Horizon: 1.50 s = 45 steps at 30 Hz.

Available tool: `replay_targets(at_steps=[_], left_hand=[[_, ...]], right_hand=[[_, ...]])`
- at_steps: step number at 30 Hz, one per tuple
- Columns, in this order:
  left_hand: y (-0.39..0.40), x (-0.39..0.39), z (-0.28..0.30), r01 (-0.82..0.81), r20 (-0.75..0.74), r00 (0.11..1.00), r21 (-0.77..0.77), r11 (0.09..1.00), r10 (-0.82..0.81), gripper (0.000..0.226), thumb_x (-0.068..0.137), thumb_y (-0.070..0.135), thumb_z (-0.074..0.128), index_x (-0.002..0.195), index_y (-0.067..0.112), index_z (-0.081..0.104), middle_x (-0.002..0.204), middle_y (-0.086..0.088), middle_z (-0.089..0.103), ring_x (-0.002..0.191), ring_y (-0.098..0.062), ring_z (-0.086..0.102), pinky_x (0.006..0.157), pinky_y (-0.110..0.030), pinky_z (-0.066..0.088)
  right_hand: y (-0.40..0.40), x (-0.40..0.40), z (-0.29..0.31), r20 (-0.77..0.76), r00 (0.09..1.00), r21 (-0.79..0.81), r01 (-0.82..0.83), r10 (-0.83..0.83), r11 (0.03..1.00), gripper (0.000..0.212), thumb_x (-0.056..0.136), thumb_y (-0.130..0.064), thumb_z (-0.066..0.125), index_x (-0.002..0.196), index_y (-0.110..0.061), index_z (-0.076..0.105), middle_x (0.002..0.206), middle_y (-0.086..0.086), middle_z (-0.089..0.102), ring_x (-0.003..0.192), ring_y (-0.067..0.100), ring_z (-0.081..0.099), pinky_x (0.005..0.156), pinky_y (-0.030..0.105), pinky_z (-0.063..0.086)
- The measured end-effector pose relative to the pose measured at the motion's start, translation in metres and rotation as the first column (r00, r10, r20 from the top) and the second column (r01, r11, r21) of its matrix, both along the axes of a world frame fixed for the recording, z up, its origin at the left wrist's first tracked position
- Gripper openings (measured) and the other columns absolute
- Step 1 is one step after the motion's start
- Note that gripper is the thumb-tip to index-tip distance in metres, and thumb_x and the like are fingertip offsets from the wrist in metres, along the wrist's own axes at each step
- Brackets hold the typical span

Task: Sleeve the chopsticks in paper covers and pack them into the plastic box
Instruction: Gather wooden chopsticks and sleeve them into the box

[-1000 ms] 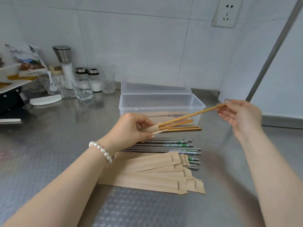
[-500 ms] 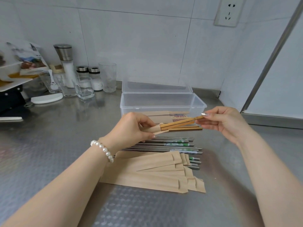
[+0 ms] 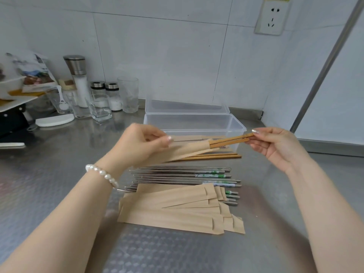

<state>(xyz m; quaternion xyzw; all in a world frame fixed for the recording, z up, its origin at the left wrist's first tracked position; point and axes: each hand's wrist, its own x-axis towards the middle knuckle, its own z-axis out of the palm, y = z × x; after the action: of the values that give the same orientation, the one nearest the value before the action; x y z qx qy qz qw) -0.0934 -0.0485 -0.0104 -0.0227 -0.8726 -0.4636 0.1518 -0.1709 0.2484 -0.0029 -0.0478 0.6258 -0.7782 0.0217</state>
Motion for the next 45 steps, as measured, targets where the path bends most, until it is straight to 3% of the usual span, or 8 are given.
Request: replay_targets(at_steps=[3,6,9,20,24,29,39,45], left_hand=[[-0.009,-0.005,0.004,-0.072,-0.015,0.997,0.264,0.962,0.079,0.045,0.078,0.059,0.048,0.077,0.021,0.072,0.072,0.005,0.071,0.066,-0.001,0.062,0.065,-0.017,0.043],[-0.006,-0.008,0.004,0.000,0.054,0.998,0.620,0.785,-0.042,0.060,0.091,0.056,0.031,0.083,0.011,0.070,0.087,-0.010,0.073,0.087,-0.021,0.067,0.078,-0.031,0.048],[-0.001,-0.008,0.004,-0.024,0.083,0.995,0.763,0.647,-0.060,0.064,0.094,0.052,0.025,0.087,0.005,0.067,0.089,-0.014,0.072,0.086,-0.027,0.067,0.077,-0.033,0.049],[-0.005,-0.010,0.002,-0.104,0.102,0.994,0.804,0.585,0.037,0.060,0.094,0.051,0.029,0.086,0.004,0.066,0.086,-0.012,0.073,0.082,-0.028,0.066,0.085,-0.039,0.049],[-0.006,-0.012,0.000,-0.097,0.101,0.995,0.800,0.592,0.027,0.060,0.094,0.051,0.029,0.086,0.004,0.066,0.086,-0.013,0.073,0.078,-0.026,0.067,0.081,-0.037,0.051],[-0.005,-0.013,-0.001,-0.063,0.090,0.996,0.790,0.610,-0.014,0.062,0.094,0.052,0.028,0.087,0.003,0.066,0.087,-0.014,0.073,0.077,-0.026,0.068,0.075,-0.034,0.050],[-0.004,-0.012,0.003,0.090,-0.032,0.993,0.819,0.566,-0.113,0.063,0.093,0.053,0.025,0.092,0.006,0.066,0.093,-0.012,0.072,0.083,-0.025,0.067,0.077,-0.034,0.050],[-0.014,-0.015,0.004,0.001,-0.082,0.985,0.883,0.470,0.153,0.049,0.095,0.042,0.032,0.085,0.009,0.066,0.085,-0.005,0.071,0.078,-0.019,0.063,0.080,-0.033,0.046]], right_hand=[[0.004,-0.002,0.000,0.012,0.998,-0.041,0.057,-0.057,0.998,0.008,0.082,0.003,0.056,0.078,-0.003,0.058,0.059,0.006,0.071,0.057,0.015,0.070,0.049,0.016,0.053],[0.001,-0.001,0.000,0.020,0.998,-0.051,0.063,-0.062,0.997,0.011,0.086,0.003,0.053,0.078,-0.003,0.058,0.060,0.006,0.071,0.057,0.015,0.070,0.049,0.017,0.053],[-0.002,0.000,0.000,0.004,0.998,-0.037,0.060,-0.060,0.998,0.009,0.085,0.002,0.055,0.079,-0.003,0.059,0.062,0.007,0.072,0.060,0.017,0.071,0.051,0.018,0.054],[-0.022,0.002,-0.004,0.050,0.999,-0.056,0.020,-0.017,0.998,0.023,0.093,-0.019,0.051,0.093,0.001,0.062,0.077,0.011,0.074,0.073,0.024,0.072,0.064,0.028,0.059],[-0.023,0.006,-0.002,0.050,0.997,-0.067,-0.050,0.054,0.996,0.016,0.089,-0.012,0.054,0.094,0.001,0.063,0.082,0.012,0.073,0.075,0.025,0.072,0.072,0.032,0.058],[-0.019,0.007,-0.002,0.039,0.998,-0.048,-0.044,0.046,0.998,0.012,0.085,-0.002,0.057,0.094,0.002,0.064,0.075,0.012,0.073,0.071,0.023,0.072,0.059,0.023,0.058],[-0.021,0.006,0.002,-0.022,0.997,-0.116,0.075,-0.078,0.990,0.009,0.084,0.004,0.056,0.085,0.000,0.064,0.065,0.009,0.072,0.063,0.019,0.071,0.056,0.018,0.056],[-0.004,-0.004,0.008,0.057,0.967,-0.235,0.254,-0.248,0.938,0.007,0.086,0.005,0.054,0.088,0.002,0.059,0.071,0.013,0.071,0.062,0.018,0.071,0.057,0.017,0.055]])
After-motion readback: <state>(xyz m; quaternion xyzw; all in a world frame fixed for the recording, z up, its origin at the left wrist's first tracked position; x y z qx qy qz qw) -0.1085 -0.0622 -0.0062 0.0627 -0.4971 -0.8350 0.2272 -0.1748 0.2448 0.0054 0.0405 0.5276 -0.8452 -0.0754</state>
